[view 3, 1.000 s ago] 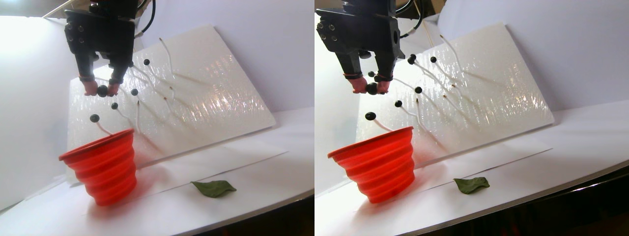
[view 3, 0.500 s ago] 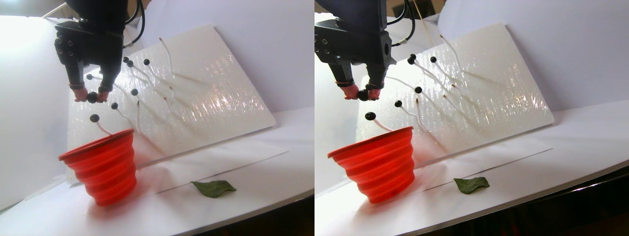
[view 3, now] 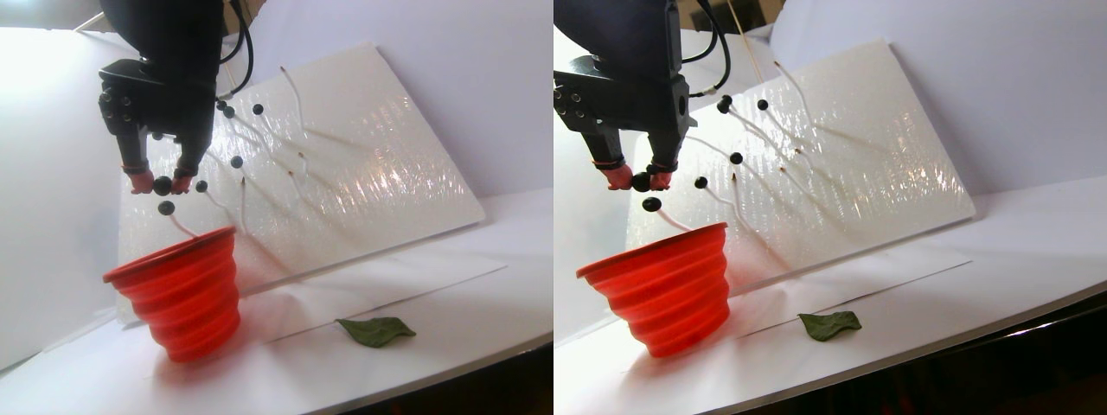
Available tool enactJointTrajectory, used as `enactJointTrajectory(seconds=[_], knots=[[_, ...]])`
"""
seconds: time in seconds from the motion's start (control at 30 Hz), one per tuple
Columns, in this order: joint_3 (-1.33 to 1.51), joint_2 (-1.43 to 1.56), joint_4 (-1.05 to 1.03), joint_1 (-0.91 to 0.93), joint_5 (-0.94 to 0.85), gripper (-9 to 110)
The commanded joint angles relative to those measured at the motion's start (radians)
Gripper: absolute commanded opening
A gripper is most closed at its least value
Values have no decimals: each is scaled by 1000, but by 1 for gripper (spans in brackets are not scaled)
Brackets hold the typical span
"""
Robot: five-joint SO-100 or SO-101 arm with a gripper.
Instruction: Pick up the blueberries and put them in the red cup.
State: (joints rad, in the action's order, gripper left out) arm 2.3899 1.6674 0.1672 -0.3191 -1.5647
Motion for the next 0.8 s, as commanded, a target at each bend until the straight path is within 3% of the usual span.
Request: enactJointTrajectory(seconds=[0.0,0.77], knots=[[-71,23,21,-38,-12,17],[-121,6,52,-3,-100,18]])
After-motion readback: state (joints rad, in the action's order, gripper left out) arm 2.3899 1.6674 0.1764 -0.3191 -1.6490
